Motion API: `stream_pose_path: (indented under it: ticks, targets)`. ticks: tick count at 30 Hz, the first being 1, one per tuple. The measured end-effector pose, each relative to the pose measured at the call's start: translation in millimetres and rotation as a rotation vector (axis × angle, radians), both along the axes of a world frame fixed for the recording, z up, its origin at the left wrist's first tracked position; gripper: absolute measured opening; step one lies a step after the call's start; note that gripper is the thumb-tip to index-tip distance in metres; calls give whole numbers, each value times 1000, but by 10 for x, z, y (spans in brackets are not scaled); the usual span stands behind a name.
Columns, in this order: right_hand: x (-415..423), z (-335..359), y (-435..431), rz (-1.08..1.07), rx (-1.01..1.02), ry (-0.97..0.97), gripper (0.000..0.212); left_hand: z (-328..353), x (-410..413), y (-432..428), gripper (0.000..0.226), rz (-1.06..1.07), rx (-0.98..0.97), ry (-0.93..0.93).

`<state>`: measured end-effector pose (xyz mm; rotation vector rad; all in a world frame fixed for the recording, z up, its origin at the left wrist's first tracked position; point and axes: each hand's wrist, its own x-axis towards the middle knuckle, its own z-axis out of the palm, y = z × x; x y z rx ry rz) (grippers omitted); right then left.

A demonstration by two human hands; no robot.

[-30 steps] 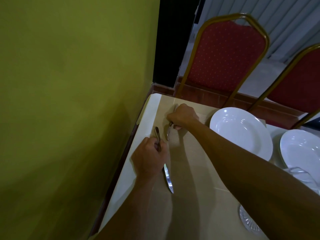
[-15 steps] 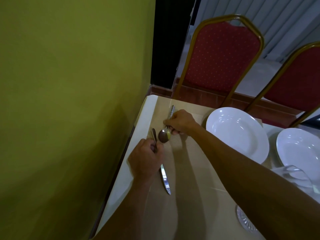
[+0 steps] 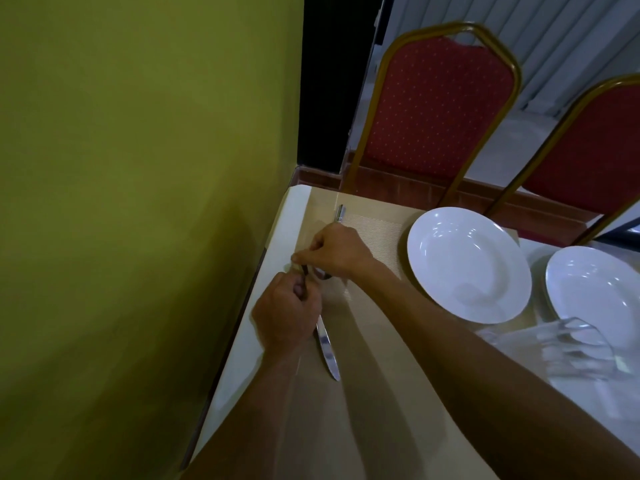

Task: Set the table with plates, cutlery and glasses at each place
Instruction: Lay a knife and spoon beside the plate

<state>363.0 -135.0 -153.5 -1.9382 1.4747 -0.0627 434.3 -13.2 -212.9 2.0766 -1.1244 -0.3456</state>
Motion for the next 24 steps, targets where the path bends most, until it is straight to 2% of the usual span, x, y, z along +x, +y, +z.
stream_pose_path:
  ticks: [4, 9, 13, 16, 21, 24]
  targets:
    - [65, -39, 7, -37, -15, 97, 43, -24, 0, -9, 35, 10, 0, -15]
    - [99, 56, 51, -16, -58, 176, 33, 12, -19, 8, 34, 12, -13, -8]
    - [-13, 139, 60, -17, -56, 183, 25, 28, -35, 16, 33, 20, -44, 5]
    - [-293, 289, -104, -12, -55, 195, 30, 43, -44, 5, 29, 20, -12, -47]
    - [-808, 520, -672, -175, 22, 69, 17, 59, -58, -22, 24, -26, 71, -173]
    - [-977, 510, -897, -208, 94, 38, 19, 51, -65, -31, 24, -24, 93, -183]
